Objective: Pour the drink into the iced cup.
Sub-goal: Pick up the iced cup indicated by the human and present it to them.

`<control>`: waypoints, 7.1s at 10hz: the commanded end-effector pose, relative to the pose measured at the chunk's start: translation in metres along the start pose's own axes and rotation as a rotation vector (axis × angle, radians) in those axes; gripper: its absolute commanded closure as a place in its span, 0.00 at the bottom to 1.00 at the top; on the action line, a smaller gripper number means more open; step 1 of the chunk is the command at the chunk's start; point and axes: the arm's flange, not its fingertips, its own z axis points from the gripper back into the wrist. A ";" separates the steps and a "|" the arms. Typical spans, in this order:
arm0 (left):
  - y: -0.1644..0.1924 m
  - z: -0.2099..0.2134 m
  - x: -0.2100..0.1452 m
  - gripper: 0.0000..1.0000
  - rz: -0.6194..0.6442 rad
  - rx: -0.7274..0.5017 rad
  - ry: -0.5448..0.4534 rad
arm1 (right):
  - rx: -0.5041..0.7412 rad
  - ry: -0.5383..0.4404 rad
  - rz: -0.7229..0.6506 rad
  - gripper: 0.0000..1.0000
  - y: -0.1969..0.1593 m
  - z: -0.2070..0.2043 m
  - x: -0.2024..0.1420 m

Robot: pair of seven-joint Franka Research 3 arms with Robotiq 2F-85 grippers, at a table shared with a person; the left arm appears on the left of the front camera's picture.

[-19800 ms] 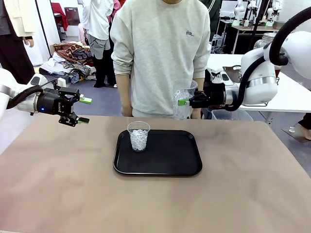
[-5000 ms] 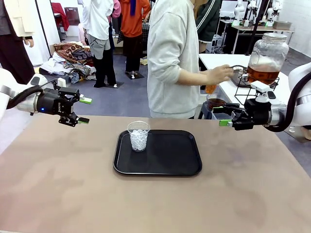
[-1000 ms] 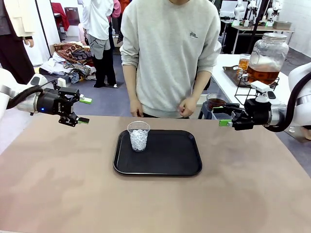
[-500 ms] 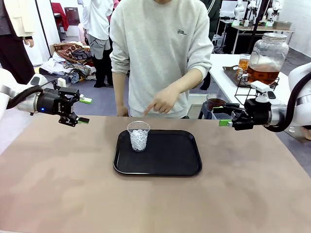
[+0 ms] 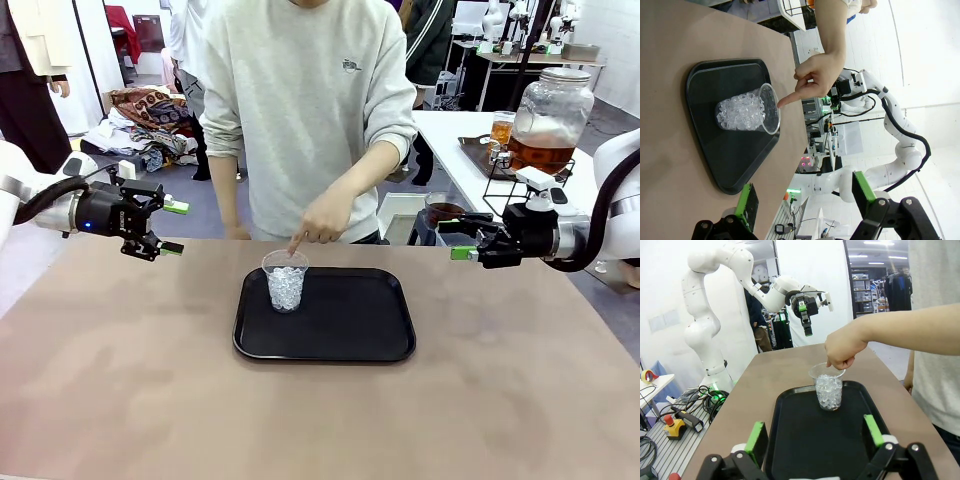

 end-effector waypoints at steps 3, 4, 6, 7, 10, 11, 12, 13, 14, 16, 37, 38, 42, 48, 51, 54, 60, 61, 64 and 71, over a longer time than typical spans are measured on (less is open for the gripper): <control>0.000 -0.001 -0.001 0.00 -0.011 -0.011 -0.011 | 0.002 0.003 0.004 0.00 -0.001 -0.001 0.003; 0.000 -0.001 -0.001 0.00 -0.011 -0.011 -0.011 | 0.002 0.003 0.004 0.00 -0.001 -0.001 0.003; 0.000 -0.001 -0.001 0.00 -0.011 -0.011 -0.011 | 0.002 0.003 0.004 0.00 -0.001 -0.001 0.003; 0.000 -0.001 -0.001 0.00 -0.011 -0.011 -0.011 | 0.002 0.003 0.004 0.00 -0.001 -0.001 0.003; -0.003 0.000 0.003 0.00 -0.121 -0.014 0.006 | 0.002 0.003 0.004 0.00 -0.001 -0.001 0.003; -0.009 0.000 0.003 0.00 -0.289 -0.036 0.039 | 0.002 0.003 0.004 0.00 -0.001 -0.001 0.003; -0.012 -0.001 0.003 0.00 -0.416 -0.015 0.044 | 0.002 0.003 0.004 0.00 -0.001 -0.001 0.003; -0.015 -0.001 0.003 0.00 -0.499 0.001 0.051 | 0.002 0.003 0.004 0.00 -0.001 -0.001 0.003; -0.016 -0.001 0.002 0.00 -0.571 0.007 0.059 | 0.002 0.003 0.004 0.00 -0.001 -0.001 0.003; -0.018 0.000 0.000 0.00 -0.661 0.009 0.035 | 0.002 0.003 0.004 0.00 -0.001 -0.001 0.003; 0.040 -0.056 0.022 0.00 -1.355 -0.002 -0.032 | 0.002 0.003 0.004 0.00 -0.001 -0.001 0.003; 0.048 -0.063 0.022 0.00 -1.393 0.008 -0.063 | 0.002 0.003 0.004 0.00 -0.001 -0.001 0.003; 0.072 -0.080 0.021 0.00 -1.477 0.030 -0.131 | 0.002 0.003 0.004 0.00 -0.001 -0.001 0.003; 0.094 -0.097 0.017 0.00 -1.450 -0.006 -0.105 | 0.002 0.003 0.004 0.00 -0.001 -0.001 0.003; 0.094 -0.097 0.017 0.00 -1.450 -0.006 -0.105 | 0.002 0.003 0.004 0.00 -0.001 -0.001 0.003; 0.099 -0.103 0.018 0.00 -1.462 -0.001 -0.103 | 0.002 0.003 0.004 0.00 -0.001 -0.001 0.003; 0.122 -0.136 0.018 0.00 -1.475 -0.041 -0.134 | 0.002 0.003 0.004 0.00 -0.001 -0.001 0.003; 0.122 -0.141 0.018 0.00 -1.476 -0.046 -0.131 | 0.002 0.003 0.004 0.00 -0.001 -0.001 0.003; 0.122 -0.151 0.017 0.00 -1.478 -0.061 -0.123 | 0.002 0.003 0.004 0.00 -0.001 -0.001 0.003; 0.120 -0.171 0.022 0.00 -1.484 -0.069 -0.101 | 0.002 0.003 0.004 0.00 -0.001 -0.001 0.003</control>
